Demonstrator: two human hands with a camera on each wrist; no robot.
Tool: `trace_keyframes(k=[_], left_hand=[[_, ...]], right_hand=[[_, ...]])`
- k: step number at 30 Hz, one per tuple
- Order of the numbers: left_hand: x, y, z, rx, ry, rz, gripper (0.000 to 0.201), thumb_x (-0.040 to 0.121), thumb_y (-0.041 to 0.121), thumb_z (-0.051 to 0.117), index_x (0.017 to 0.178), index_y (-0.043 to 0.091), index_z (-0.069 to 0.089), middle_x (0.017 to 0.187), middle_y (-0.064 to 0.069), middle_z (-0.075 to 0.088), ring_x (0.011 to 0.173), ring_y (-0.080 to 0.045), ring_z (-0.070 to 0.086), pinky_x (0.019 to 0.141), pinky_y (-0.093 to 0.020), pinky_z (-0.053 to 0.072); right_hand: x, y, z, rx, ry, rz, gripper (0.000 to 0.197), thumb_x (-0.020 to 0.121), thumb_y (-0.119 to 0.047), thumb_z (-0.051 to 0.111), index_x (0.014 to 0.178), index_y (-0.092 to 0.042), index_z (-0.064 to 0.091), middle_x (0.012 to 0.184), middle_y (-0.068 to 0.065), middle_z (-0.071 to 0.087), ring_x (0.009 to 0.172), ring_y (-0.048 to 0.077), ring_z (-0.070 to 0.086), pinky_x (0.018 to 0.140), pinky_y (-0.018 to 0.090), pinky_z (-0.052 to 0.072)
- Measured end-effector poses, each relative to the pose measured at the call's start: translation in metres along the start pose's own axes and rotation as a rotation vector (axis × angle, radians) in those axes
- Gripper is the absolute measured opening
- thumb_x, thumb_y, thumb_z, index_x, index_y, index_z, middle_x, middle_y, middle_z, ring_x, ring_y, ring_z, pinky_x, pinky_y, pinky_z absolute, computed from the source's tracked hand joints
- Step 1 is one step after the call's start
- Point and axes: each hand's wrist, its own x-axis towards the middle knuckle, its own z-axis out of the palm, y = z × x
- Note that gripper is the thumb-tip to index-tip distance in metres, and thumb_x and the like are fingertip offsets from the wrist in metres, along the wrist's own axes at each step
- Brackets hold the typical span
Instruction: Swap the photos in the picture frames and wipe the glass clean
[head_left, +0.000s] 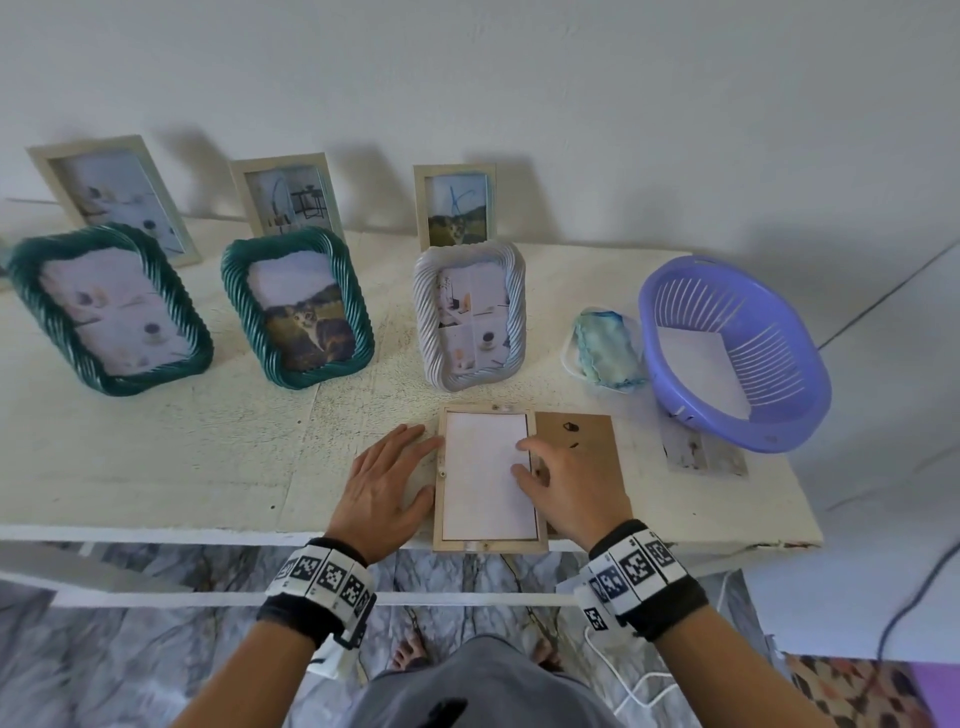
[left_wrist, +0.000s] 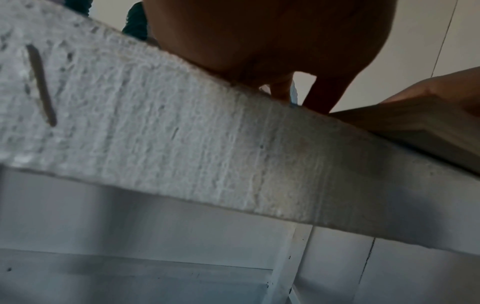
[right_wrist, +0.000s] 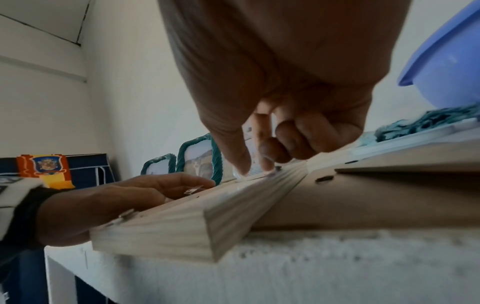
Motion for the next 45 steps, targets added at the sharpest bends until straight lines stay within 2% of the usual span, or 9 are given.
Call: trace_keyframes(k=[2,6,11,15,25,29,35,39,45], left_hand=[[0.000,-0.001,0.000,-0.013,0.000,0.009,0.059,0.085,0.042,0.044,0.142,0.028,0.048,0.152,0.001,0.042,0.144,-0.018,0.032,0.113,-0.042,0.028],[-0.001,-0.002,0.001,-0.009,-0.002,0.010,0.063,0.083,0.049,0.045,0.143,0.028,0.047,0.153,0.001,0.041,0.145,-0.019,0.030,0.114,-0.043,0.027],[0.000,-0.003,0.002,0.001,0.017,0.016,0.063,0.084,0.052,0.045,0.142,0.028,0.048,0.153,0.001,0.042,0.145,-0.019,0.031,0.114,-0.043,0.027],[0.000,-0.003,0.004,0.000,0.020,0.019,0.062,0.085,0.053,0.045,0.143,0.029,0.047,0.153,0.002,0.041,0.145,-0.017,0.030,0.114,-0.042,0.026],[0.000,-0.003,0.005,0.004,0.028,0.014,0.063,0.084,0.052,0.046,0.143,0.028,0.046,0.153,0.004,0.041,0.145,-0.015,0.029,0.115,-0.041,0.026],[0.001,-0.004,0.005,0.000,0.023,0.014,0.063,0.084,0.054,0.046,0.141,0.026,0.048,0.153,0.005,0.040,0.146,-0.013,0.028,0.116,-0.039,0.024],[0.001,-0.004,0.004,-0.005,0.034,0.025,0.061,0.084,0.053,0.048,0.139,0.027,0.049,0.152,0.004,0.041,0.145,-0.013,0.028,0.115,-0.036,0.023],[0.000,-0.005,0.004,-0.004,0.037,0.027,0.061,0.084,0.053,0.048,0.139,0.026,0.050,0.152,0.004,0.042,0.145,-0.013,0.028,0.115,-0.035,0.022],[0.000,-0.005,0.005,-0.006,0.050,0.023,0.060,0.083,0.051,0.048,0.137,0.025,0.051,0.150,0.003,0.044,0.144,-0.015,0.031,0.115,-0.038,0.025]], right_hand=[[-0.002,0.008,-0.005,0.014,0.107,0.047,0.033,0.096,-0.034,0.053,0.123,-0.017,0.059,0.077,-0.007,0.057,0.064,0.005,0.049,0.058,0.017,0.038],[-0.010,0.031,-0.012,-0.291,0.148,0.248,0.042,0.091,-0.045,0.051,0.119,-0.014,0.058,0.114,0.010,0.056,0.101,0.027,0.051,0.076,0.035,0.048],[-0.018,0.045,-0.012,-0.179,0.062,0.326,0.049,0.087,-0.048,0.058,0.122,-0.013,0.054,0.123,0.010,0.047,0.110,0.028,0.044,0.085,0.035,0.046],[-0.020,0.049,-0.021,0.019,0.119,0.392,0.040,0.081,-0.039,0.070,0.103,-0.009,0.055,0.124,0.010,0.041,0.112,0.031,0.040,0.083,0.031,0.035],[-0.017,-0.012,-0.002,-0.126,0.204,0.036,0.042,0.081,-0.045,0.068,0.101,-0.009,0.061,0.114,0.007,0.041,0.101,0.023,0.038,0.078,0.026,0.042],[-0.009,-0.028,0.012,-0.145,0.176,0.030,0.044,0.085,-0.047,0.062,0.106,-0.009,0.061,0.113,0.006,0.042,0.097,0.020,0.035,0.075,0.023,0.037],[0.000,-0.038,0.026,-0.127,0.165,0.026,0.047,0.086,-0.050,0.061,0.109,-0.010,0.059,0.116,0.009,0.043,0.102,0.025,0.043,0.082,0.034,0.050],[0.000,-0.035,0.029,-0.177,0.190,0.014,0.046,0.083,-0.054,0.062,0.104,-0.013,0.062,0.110,0.007,0.047,0.096,0.024,0.046,0.074,0.036,0.052],[0.001,-0.009,0.022,-0.027,0.063,-0.046,0.037,0.090,-0.050,0.056,0.105,-0.018,0.069,0.117,0.001,0.044,0.103,0.019,0.040,0.082,0.026,0.042]])
